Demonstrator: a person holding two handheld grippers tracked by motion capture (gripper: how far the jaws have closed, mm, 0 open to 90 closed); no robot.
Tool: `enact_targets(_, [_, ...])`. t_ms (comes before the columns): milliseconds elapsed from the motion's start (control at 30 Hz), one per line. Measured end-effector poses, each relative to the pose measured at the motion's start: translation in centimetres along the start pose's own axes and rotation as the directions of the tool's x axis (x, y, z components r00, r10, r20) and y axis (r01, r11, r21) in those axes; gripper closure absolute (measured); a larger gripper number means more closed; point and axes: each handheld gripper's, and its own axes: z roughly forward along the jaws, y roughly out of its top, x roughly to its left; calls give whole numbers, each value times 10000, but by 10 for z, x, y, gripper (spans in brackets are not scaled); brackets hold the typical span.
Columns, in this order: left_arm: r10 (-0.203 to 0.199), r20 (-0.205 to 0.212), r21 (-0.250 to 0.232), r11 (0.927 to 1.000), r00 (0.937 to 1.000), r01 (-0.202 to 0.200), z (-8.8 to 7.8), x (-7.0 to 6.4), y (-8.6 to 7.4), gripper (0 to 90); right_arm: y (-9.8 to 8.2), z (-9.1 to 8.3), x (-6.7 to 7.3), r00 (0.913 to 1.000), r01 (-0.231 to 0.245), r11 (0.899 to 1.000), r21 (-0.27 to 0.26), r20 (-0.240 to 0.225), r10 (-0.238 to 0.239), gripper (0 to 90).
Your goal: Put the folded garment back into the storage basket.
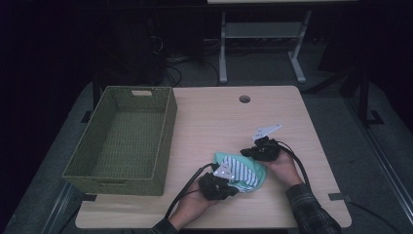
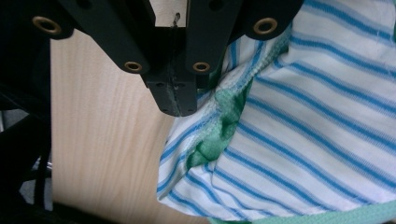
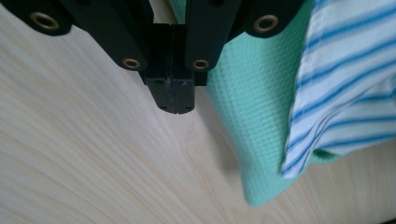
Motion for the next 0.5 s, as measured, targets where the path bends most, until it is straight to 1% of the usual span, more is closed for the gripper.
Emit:
enact_targets(33, [41,-131,45,10000,9999,-41,0,1,0,896,-1,-1,0,10000,22,10000,41,-25,-21,899])
enact_targets(100, [44,-208,86,10000,9998,-42,-1,3,-1,896,-5,-3,0,10000,58,9999,116,25,-59,899])
enact_targets(133, [143,-276,150,9998,9995,-139,-2,5,-2,896,-7,-5,0,10000,68,9999,88,40,-68,899])
enact_targets(167, [-11,-331,58,10000,9995,13,-2,5,-2,896,-9,-7,1,10000,11,10000,74,38,-11,899])
enact_targets(200, [170,-404,219,9996,9990,-161,-3,7,-2,897,-10,-9,2,10000,-23,10000,72,42,23,899])
enact_targets(233, [112,-500,158,9998,9987,-104,-3,7,-3,896,-12,-11,3,10000,13,10000,66,55,-13,898])
enact_targets(267, [163,-610,238,9996,9980,-149,-4,9,-3,896,-13,-13,4,10000,-37,10000,74,35,37,899])
enact_targets(300, [60,-674,192,9998,9977,-47,-4,9,-4,896,-15,-15,6,10000,-70,9999,92,37,70,898])
enact_targets(367, [219,-867,348,9992,9960,-190,-6,13,-5,896,-18,-17,7,10000,-16,10000,71,43,16,899])
enact_targets(400, [337,-997,444,9986,9944,-294,-8,14,-5,896,-19,-19,9,10000,-94,9999,92,28,94,898])
enact_targets(433, [310,-1054,437,9987,9939,-265,-9,17,-6,896,-21,-20,10,10000,-48,10000,77,45,47,898])
enact_targets(467, [143,-1085,340,9994,9940,-107,-10,19,-6,896,-22,-21,12,10000,-31,9999,96,22,31,898])
enact_targets(500, [117,-1135,344,9994,9935,-79,-12,21,-7,896,-23,-23,13,10000,-71,9999,112,8,71,898])
